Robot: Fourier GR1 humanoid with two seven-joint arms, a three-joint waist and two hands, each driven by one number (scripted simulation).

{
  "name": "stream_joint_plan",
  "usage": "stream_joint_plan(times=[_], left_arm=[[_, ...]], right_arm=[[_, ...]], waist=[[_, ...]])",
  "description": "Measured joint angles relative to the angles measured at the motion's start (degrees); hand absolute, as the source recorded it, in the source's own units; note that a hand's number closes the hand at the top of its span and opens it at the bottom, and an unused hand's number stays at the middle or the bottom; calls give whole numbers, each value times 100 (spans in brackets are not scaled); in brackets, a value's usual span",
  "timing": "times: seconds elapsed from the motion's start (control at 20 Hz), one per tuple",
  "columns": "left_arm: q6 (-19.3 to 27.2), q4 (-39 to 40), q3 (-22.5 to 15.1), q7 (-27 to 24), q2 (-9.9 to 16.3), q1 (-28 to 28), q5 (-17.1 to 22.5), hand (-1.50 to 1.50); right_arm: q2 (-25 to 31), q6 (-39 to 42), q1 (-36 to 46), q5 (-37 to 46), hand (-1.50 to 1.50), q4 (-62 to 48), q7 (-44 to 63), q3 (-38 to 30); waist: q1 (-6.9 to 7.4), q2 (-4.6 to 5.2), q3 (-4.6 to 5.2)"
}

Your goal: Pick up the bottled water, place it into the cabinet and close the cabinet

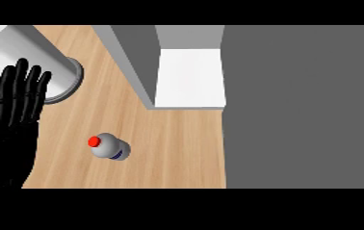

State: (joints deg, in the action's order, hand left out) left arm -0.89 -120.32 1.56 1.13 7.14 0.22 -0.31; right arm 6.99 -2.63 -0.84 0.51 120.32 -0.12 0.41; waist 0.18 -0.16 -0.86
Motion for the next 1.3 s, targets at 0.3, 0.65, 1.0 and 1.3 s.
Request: stream_joint_plan(times=[0.3,0.65,1.0,1.3], left_arm=[[-927,-256,-660,-181,113,28,663,-150],[-1349,-169,-1138,946,59,1257,2109,-150],[-1916,-788,-632,1335,528,2262,3241,-150],[-2465,-764,-86,1266,724,2702,3722,-150]], right_arm=[[89,245,-238,-42,-150,207,-177,91],[-300,588,-1104,-1384,-150,430,655,487],[-289,889,-1925,-2025,-150,959,820,447],[-362,1097,-2366,-2021,-150,1086,683,547]], waist=[[-55,-9,68],[-38,-2,80],[-11,-3,85],[-8,1,86]])
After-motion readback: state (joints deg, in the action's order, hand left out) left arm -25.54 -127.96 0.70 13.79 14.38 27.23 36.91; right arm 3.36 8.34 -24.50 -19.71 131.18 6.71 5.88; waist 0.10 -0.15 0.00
